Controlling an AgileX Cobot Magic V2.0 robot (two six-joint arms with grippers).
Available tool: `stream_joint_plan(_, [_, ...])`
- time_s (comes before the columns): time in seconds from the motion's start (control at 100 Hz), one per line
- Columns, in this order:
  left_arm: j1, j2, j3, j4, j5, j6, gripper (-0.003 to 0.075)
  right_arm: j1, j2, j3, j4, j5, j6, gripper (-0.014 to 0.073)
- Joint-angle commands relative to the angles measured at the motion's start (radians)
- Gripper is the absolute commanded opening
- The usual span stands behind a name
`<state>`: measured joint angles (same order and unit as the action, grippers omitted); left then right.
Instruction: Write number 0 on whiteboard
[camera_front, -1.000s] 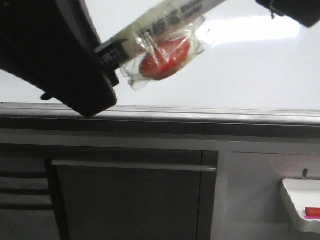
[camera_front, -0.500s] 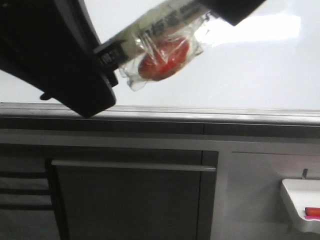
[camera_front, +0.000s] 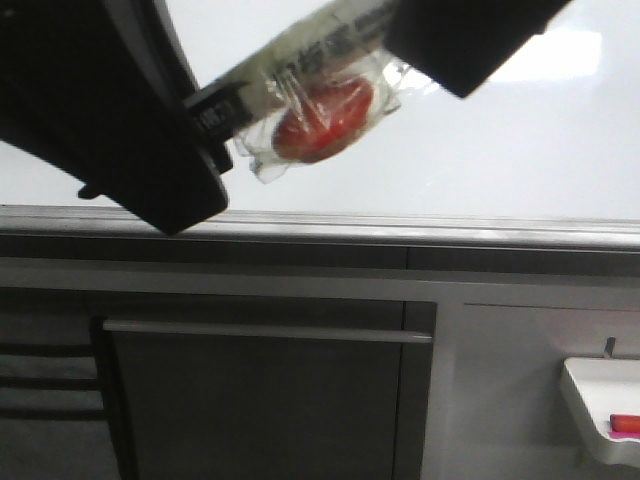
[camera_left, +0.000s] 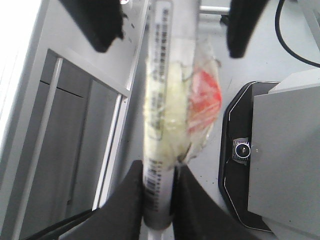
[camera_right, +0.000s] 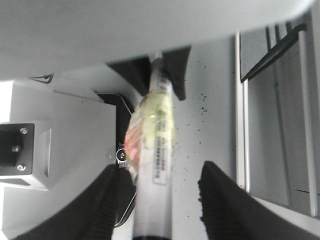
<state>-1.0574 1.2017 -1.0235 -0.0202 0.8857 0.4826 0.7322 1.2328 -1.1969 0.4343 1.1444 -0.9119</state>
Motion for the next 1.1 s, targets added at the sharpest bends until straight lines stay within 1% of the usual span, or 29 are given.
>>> stream_joint_plan(0.0, [-0.009,-0.026,-0.036,-0.005,-0.043,0.001,-0.002,0.001,-0.018,-0.032,0.035,-0.014,-0.016,0.0267])
stream_joint_plan(0.09, [-0.009,-0.026,-0.036,-0.005,-0.043,0.001,-0.002,0.001,-0.018,-0.032,0.035,-0.014,-0.016,0.015])
stream_joint_plan(0.17, [-0.009,-0.026,-0.036,-0.005,-0.043,0.001,-0.002,0.001,-0.018,-0.032,0.035,-0.014,-0.016,0.0097])
stream_joint_plan(0.39, [-0.009,-0.026,-0.036,-0.005,-0.043,0.001,-0.002,0.001,-0.018,-0.032,0.035,-0.014,-0.016,0.0085])
stream_joint_plan(0.61, [-0.009,-0.026,-0.036,-0.005,-0.044,0.001,-0.002,0.001,-0.018,-0.032,0.037,-0.012,-0.016,-0.0032])
stream_joint_plan(0.78, [-0.009,-0.026,-0.036,-0.005,-0.066,0.001,-0.0012,0.001,-0.018,-0.032,0.037,-0.012,-0.016,-0.0036])
stream_joint_plan(0.85, [-0.009,-0.026,-0.036,-0.005,-0.077,0.001,0.004,0.001,-0.018,-0.032,0.037,-0.012,-0.016,-0.0036])
stream_joint_plan(0.92, [-0.009,-0.026,-0.036,-0.005,-0.093,0.001,0.0135,0.001,-0.018,-0.032,0.037,-0.012,-0.016,-0.0036])
stream_joint_plan(0.97, [-0.009,-0.026,-0.036,-0.005,-0.108,0.001,0.0225,0.001,-0.018,-0.032,0.037,-0.012,-0.016,-0.0036])
stream_joint_plan(1.02, [-0.009,-0.029,-0.036,-0.005,-0.13,0.001,0.0297,0.001,-0.018,-0.032,0.037,-0.012,-0.016,-0.0036])
stream_joint_plan(1.09, [-0.009,-0.043,-0.036,-0.005,-0.164,0.001,0.0362,-0.001,-0.02,-0.032,0.037,-0.015,-0.016,-0.0036])
